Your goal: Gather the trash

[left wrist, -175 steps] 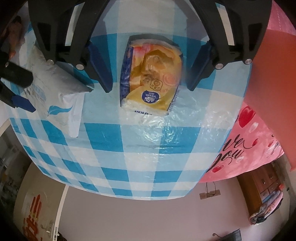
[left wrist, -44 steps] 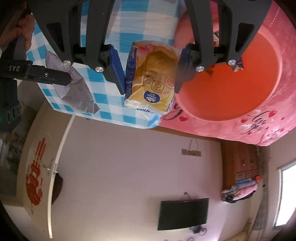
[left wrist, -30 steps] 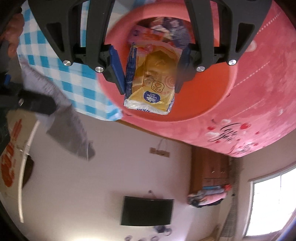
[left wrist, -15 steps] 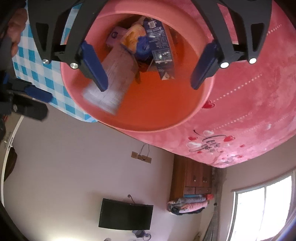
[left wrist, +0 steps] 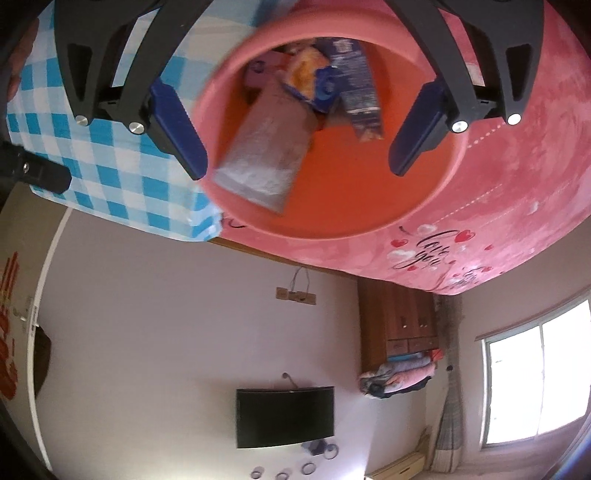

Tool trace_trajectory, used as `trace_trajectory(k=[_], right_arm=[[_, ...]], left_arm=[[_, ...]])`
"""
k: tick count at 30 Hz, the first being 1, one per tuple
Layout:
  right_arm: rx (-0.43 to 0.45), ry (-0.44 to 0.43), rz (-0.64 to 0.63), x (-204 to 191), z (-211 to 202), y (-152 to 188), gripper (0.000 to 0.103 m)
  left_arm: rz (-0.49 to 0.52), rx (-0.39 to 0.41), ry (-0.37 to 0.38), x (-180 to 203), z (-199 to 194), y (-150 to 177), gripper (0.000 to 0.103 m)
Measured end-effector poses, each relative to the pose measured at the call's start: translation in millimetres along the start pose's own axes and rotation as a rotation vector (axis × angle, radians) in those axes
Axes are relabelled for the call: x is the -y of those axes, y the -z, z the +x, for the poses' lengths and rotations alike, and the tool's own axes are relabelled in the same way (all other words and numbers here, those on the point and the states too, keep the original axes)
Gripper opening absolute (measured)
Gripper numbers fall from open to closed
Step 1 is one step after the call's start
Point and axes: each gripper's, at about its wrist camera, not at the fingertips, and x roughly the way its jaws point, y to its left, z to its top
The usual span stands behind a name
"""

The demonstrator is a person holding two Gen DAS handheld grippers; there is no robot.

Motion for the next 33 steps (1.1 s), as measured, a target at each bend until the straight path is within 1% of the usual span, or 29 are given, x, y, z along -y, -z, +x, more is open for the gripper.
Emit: trace_trajectory(k=[3,4,6,12,17,22,29,33], right_arm=[[0.029,0.078,-0.015,12.8,-18.0,6.9,0.09],[0.039,0.101,-0.014,17.0,-23.6,9.0,0.091],[0.056,0.134,-0.007,27.0,-35.5,13.1,0.094],[0.104,0.249,0.009,52.9,-70.0,24.5,0.094],[0.124,0.319,0.038,74.8,-94.9,39.8,0.094],[0.149,0.41,0.053,93.6,-120.4,56.7,0.094],[0.19,0.493,0.098,116.4,-155.3,78.1,0.094],[0.212,0.541,0.108,124.6,-171.8,87.3,0.094]], left_arm=[[0.012,0.001,0.033,20.0,-2.5,-1.0,0.099],[0.018,-0.002,0.048,27.7,-2.9,-1.2,0.099],[0.032,-0.004,0.066,41.5,-4.9,0.9,0.099],[0.072,-0.001,0.133,85.0,-14.0,8.8,0.099],[0.109,-0.01,0.18,117.7,-21.4,16.2,0.099],[0.146,-0.004,0.221,147.4,-31.2,22.7,0.099],[0.201,-0.009,0.289,187.0,-46.0,34.7,0.099],[0.218,-0.016,0.328,201.7,-53.7,39.6,0.099]])
